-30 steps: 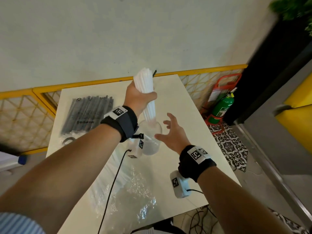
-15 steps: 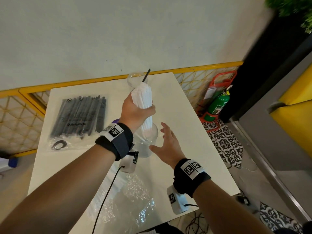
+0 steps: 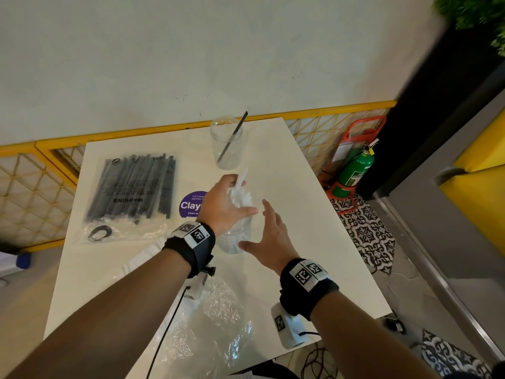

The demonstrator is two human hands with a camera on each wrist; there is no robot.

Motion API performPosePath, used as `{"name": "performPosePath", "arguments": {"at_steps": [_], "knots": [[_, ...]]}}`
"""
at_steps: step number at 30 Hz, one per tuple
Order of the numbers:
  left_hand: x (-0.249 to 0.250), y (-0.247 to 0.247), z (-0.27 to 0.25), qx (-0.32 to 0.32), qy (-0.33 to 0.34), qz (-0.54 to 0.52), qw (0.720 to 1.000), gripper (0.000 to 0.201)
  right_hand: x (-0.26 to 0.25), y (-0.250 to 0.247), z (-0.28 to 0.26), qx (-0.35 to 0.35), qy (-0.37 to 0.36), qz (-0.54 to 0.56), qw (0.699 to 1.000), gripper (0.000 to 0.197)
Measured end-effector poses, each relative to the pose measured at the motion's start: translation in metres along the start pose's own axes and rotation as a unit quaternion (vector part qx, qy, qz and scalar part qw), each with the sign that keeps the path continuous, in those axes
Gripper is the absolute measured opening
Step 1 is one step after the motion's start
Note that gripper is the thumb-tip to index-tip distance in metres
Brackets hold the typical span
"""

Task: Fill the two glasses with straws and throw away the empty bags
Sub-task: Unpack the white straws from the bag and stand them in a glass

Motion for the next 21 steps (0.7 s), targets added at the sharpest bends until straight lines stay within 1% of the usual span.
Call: {"name": "performPosePath", "arguments": {"at_steps": [3, 4, 6, 8, 10, 12, 13, 14, 15, 17, 18, 20, 21], "knots": [[-0.004, -0.010, -0.002, -0.002, 0.022, -0.020, 1.000, 0.080, -0.006, 0.001, 0.002, 0.025, -0.025, 0.009, 0.999, 0.116], [-0.003, -0.013, -0.003, -0.002, 0.030, -0.024, 0.999, 0.081, -0.010, 0.001, 0.003, 0.039, -0.039, 0.015, 0.998, 0.118], [0.001, -0.017, -0.005, -0.002, 0.051, -0.016, 0.999, 0.070, -0.019, 0.001, 0.005, 0.065, -0.077, 0.020, 0.995, 0.121], [0.008, -0.023, -0.008, 0.010, 0.069, -0.013, 0.997, 0.052, -0.030, -0.002, 0.008, 0.087, -0.125, 0.010, 0.988, 0.122], [0.013, -0.035, -0.010, 0.044, 0.087, -0.041, 0.994, 0.034, -0.043, -0.008, 0.010, 0.111, -0.174, -0.005, 0.978, 0.118], [0.016, -0.053, -0.010, 0.088, 0.103, -0.072, 0.988, 0.025, -0.056, -0.010, 0.012, 0.139, -0.217, -0.024, 0.966, 0.110], [0.016, -0.062, -0.010, 0.102, 0.105, -0.074, 0.986, 0.023, -0.060, -0.009, 0.015, 0.138, -0.237, -0.048, 0.960, 0.105], [0.015, -0.072, -0.010, 0.109, 0.103, -0.063, 0.987, 0.022, -0.063, -0.005, 0.018, 0.121, -0.258, -0.085, 0.955, 0.099], [0.011, -0.080, -0.010, 0.111, 0.098, -0.039, 0.988, 0.021, -0.064, 0.001, 0.021, 0.089, -0.271, -0.134, 0.949, 0.093], [0.000, -0.096, -0.011, 0.093, 0.070, 0.036, 0.993, 0.017, -0.062, 0.014, 0.023, 0.016, -0.271, -0.231, 0.934, 0.086], [-0.007, -0.103, -0.012, 0.066, 0.046, 0.081, 0.993, 0.014, -0.061, 0.019, 0.023, 0.004, -0.270, -0.251, 0.930, 0.085], [-0.017, -0.113, -0.020, -0.015, 0.010, 0.183, 0.983, 0.013, -0.066, 0.022, 0.019, 0.032, -0.292, -0.235, 0.927, 0.080], [-0.020, -0.115, -0.027, -0.063, 0.007, 0.238, 0.969, 0.016, -0.071, 0.022, 0.016, 0.061, -0.321, -0.215, 0.920, 0.074]]}}
Point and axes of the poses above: each hand's wrist, its own z-axis towards the middle knuckle, its own y-axis out of the palm, x = y × z, the point moved 2 cm from there along z, towards the middle knuckle, and after that the axes turned 9 degrees about x, right-handed, at the moved point
